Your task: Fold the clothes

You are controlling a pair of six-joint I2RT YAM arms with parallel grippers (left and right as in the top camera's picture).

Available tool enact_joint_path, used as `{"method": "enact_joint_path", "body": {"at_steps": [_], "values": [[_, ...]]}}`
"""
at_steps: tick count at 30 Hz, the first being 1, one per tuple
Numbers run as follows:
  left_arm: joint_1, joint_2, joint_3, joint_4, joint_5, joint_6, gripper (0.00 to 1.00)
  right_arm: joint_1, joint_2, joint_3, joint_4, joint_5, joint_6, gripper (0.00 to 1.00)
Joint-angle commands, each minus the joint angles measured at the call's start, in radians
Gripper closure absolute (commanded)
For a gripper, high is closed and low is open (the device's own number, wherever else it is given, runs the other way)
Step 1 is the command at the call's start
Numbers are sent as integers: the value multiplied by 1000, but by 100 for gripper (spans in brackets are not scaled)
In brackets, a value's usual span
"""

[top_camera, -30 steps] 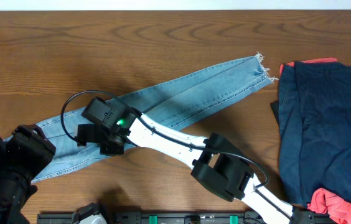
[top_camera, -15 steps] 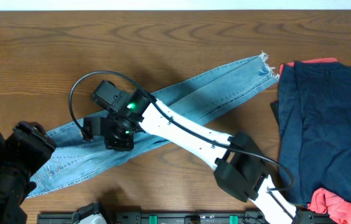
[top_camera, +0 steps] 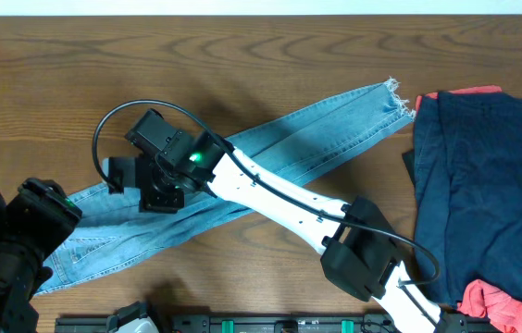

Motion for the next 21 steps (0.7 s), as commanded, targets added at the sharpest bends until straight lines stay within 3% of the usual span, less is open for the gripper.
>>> {"method": "enact_joint_path", "body": {"at_steps": [1, 4, 8, 15, 21], "values": [[-2, 3, 11, 0, -35, 5, 33, -18, 12, 15, 8, -36, 123, 30], [-2, 9, 11, 9, -35, 5, 33, -19, 12, 15, 19, -187, 91, 22], [-2, 12, 11, 20, -34, 5, 32, 8, 12, 15, 83, -206, 86, 11], [-2, 12, 11, 39, -23, -18, 27, 77, 74, 15, 140, -28, 100, 9], [-2, 12, 11, 37, 0, -18, 26, 114, 151, 15, 138, -47, 129, 10]]}}
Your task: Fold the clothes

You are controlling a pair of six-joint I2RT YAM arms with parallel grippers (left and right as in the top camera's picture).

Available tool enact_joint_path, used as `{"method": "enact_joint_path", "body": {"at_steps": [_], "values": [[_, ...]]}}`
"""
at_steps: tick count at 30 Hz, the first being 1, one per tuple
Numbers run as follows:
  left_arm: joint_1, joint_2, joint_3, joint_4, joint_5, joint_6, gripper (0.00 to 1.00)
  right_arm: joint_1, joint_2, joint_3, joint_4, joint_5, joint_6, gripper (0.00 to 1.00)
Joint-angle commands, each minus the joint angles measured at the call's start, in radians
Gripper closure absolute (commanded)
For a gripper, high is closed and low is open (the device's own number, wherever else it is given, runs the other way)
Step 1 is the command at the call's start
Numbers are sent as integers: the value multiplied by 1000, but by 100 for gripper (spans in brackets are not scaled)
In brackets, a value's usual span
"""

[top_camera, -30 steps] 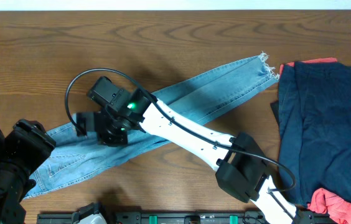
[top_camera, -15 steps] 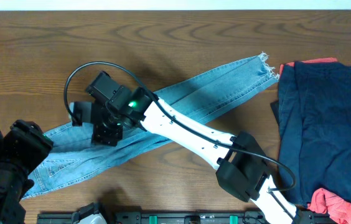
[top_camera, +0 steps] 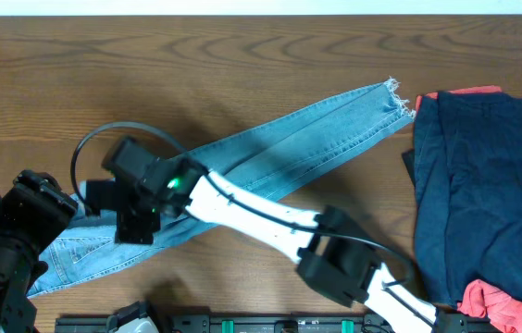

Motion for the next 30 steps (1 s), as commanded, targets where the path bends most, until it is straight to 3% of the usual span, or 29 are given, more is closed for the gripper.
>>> {"method": "enact_joint_path", "body": {"at_steps": [1, 3, 5, 7, 8, 18, 30], "values": [[-2, 5, 11, 0, 14, -13, 26, 22, 45, 9, -7, 10, 30, 12], [-2, 5, 11, -1, 14, -13, 26, 35, 47, 9, -13, 10, 30, 24], [-2, 5, 11, -1, 14, -13, 26, 47, 47, 9, -11, 10, 35, 53], [-2, 5, 11, 0, 13, -13, 26, 50, 40, 9, -12, 10, 75, 89], [-2, 5, 11, 2, 11, -13, 26, 49, 33, 9, -22, 6, 101, 99], [-2, 4, 12, 27, 10, -13, 26, -6, -164, 12, -212, -343, 121, 99], [-2, 4, 12, 39, 10, -13, 26, 12, -183, 10, -379, -386, 90, 98]]}}
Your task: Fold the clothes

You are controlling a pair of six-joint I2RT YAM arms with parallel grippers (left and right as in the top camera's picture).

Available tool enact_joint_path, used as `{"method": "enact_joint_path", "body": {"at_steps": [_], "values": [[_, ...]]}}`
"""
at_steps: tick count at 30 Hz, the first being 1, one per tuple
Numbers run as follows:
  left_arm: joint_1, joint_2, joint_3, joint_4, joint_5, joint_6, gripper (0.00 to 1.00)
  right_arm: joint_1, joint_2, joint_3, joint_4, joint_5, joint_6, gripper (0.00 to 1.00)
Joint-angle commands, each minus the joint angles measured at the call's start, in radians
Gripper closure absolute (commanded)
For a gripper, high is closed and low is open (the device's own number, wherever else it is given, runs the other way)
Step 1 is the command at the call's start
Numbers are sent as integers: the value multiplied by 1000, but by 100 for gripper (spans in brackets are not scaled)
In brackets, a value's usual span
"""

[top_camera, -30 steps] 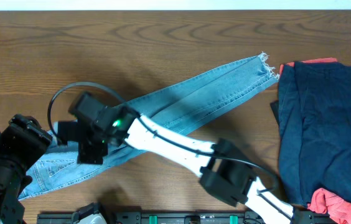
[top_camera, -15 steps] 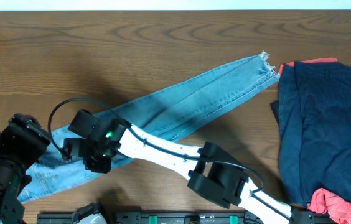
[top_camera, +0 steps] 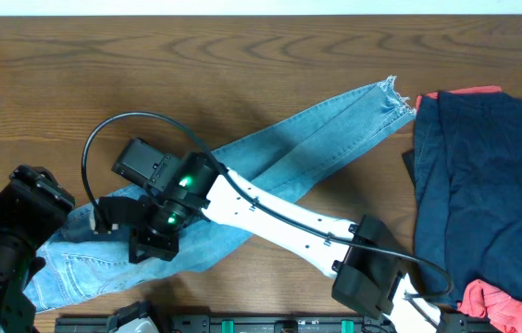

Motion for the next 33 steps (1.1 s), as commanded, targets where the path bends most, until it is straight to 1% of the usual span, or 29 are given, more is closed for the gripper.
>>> {"method": "enact_joint_path", "body": {"at_steps": [1, 6, 16, 17, 19, 20, 21, 22, 23, 27, 31, 32, 33], "values": [[-2, 4, 12, 2, 9, -13, 26, 16, -4, 6, 4, -60, -29, 97], [-2, 4, 12, 1, 9, -13, 26, 36, 22, 6, 56, 10, -29, 88], [-2, 4, 11, 0, 9, -13, 26, 54, 127, 5, 195, 24, -17, 89], [-2, 4, 11, 0, 9, -13, 26, 56, 140, 5, 209, 24, -18, 85], [-2, 4, 11, 0, 9, -13, 26, 57, 161, 5, 236, 44, -18, 41], [-2, 4, 11, 0, 9, -13, 26, 55, 167, 5, 246, 72, -18, 26], [-2, 4, 11, 0, 9, -13, 26, 53, 168, 5, 251, 113, -18, 21], [-2, 4, 11, 0, 9, -13, 26, 51, 168, 5, 255, 151, -18, 18], [-2, 4, 11, 1, 9, -13, 26, 48, 168, 6, 258, 191, -18, 16], [-2, 7, 11, 1, 8, -12, 26, 19, 167, 6, 260, 256, -3, 14], [-2, 25, 11, 1, -38, -13, 25, -31, 165, 6, 261, 236, 87, 13], [-2, 33, 11, 2, -50, -13, 20, -46, 163, 6, 258, 222, 107, 14], [-2, 40, 11, 5, -57, -13, 19, -60, 161, 6, 253, 209, 121, 14]]}}
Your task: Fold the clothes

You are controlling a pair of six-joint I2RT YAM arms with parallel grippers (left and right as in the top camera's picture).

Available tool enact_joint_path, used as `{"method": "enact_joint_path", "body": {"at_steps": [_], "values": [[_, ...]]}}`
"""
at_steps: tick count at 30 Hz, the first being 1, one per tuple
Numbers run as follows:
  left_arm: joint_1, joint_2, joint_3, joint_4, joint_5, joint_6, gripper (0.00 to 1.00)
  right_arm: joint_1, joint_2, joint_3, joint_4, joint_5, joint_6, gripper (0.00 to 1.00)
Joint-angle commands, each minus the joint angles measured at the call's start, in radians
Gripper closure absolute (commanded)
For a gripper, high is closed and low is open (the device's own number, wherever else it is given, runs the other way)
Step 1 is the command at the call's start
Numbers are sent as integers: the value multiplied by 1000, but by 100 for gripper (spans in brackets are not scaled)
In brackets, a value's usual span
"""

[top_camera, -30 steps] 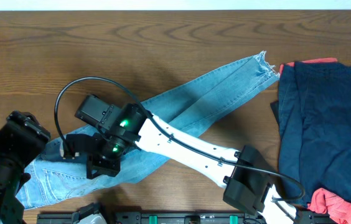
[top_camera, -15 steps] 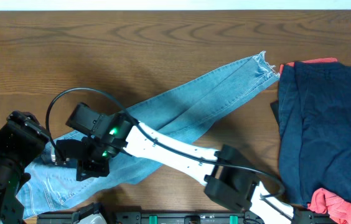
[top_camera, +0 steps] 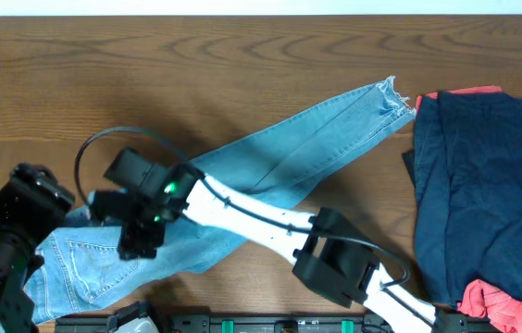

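Note:
Light blue jeans (top_camera: 279, 166) lie on a slant across the table. The waist and back pocket (top_camera: 71, 273) are at the front left, and the frayed hems (top_camera: 392, 92) are at the back right. My right arm reaches across from the front right, with its gripper (top_camera: 120, 225) low over the jeans' seat. The wrist hides its fingers, so I cannot tell whether they hold cloth. My left arm (top_camera: 16, 227) stands at the left edge beside the waist, its gripper hidden under its own body.
A heap of dark navy clothes (top_camera: 483, 176) fills the right side, and a red garment (top_camera: 483, 301) shows beneath it. A black rail (top_camera: 242, 324) runs along the front edge. Bare wood lies behind the jeans.
My right gripper has shifted a little left and back over the jeans' seat, and the arm's elbow is further left. More of the waist and pocket shows at the front left.
My right gripper was first over the upper thigh of the jeans, then further left, then nearer the front over the seat. Meanwhile the waist end came to lie lower and further left while the hems stayed put. My left arm stayed at the left edge.

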Motion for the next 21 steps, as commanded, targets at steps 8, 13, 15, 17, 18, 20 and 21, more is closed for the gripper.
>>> {"method": "enact_joint_path", "body": {"at_steps": [8, 13, 15, 17, 18, 20, 21], "values": [[-1, 169, 11, 11, -88, 69, 6, -188, -67, 7, -23, -199, 108, 5], [18, 267, 11, 12, -88, 156, 4, -259, -148, 7, -72, -235, 126, 10], [46, 296, 11, 12, -88, 156, 0, -280, -181, 7, -101, -234, 126, 13], [84, 330, 11, 13, -87, 159, 2, -303, -215, 7, -127, -227, 132, 20], [104, 349, 11, 13, -73, 159, 2, -316, -233, 7, -140, -197, 161, 27], [134, 385, 11, 3, -23, 159, 2, -349, -264, 7, -167, -93, 255, 36], [143, 400, 11, -5, -3, 159, 2, -369, -277, 7, -187, -26, 305, 35]]}}
